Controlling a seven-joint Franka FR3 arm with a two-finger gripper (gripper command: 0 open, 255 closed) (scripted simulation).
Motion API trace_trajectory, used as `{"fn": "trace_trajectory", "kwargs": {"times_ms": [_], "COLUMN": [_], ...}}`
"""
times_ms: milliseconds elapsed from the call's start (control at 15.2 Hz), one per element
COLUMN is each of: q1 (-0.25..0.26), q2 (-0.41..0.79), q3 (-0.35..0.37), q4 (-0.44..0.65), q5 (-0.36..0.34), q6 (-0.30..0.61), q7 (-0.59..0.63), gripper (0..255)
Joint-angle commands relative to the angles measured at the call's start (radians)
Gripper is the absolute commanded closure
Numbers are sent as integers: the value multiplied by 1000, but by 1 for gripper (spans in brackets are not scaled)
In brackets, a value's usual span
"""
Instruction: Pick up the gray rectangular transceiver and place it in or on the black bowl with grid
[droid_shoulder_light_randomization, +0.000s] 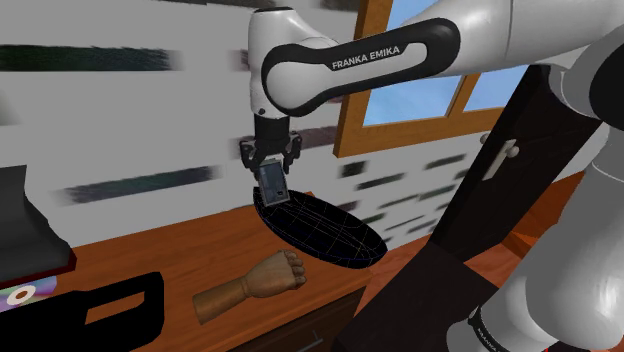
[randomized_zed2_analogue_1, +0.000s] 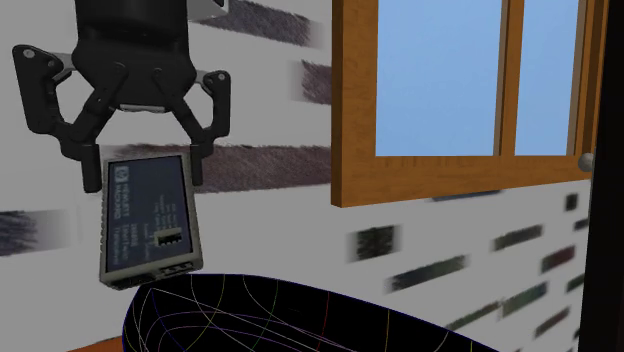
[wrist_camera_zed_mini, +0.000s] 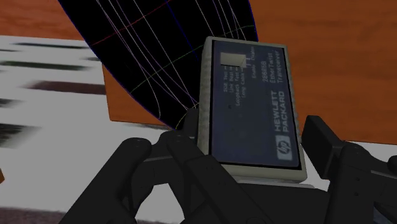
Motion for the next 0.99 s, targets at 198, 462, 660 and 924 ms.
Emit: {"fn": "trace_trajectory", "kwargs": {"times_ms": [198,462,660,924], "q1": [-51,-68,-68,-68], "q2": [-205,-309,-297,-277], "q3": [-30,-62,-60,-57], "q4": [-227,-345,-374,-409], "q5": [82,116,113,106], "q6": [40,61,101,155], "q7": [-107,-174,-170,-164], "gripper": [255,255,255,255]}}
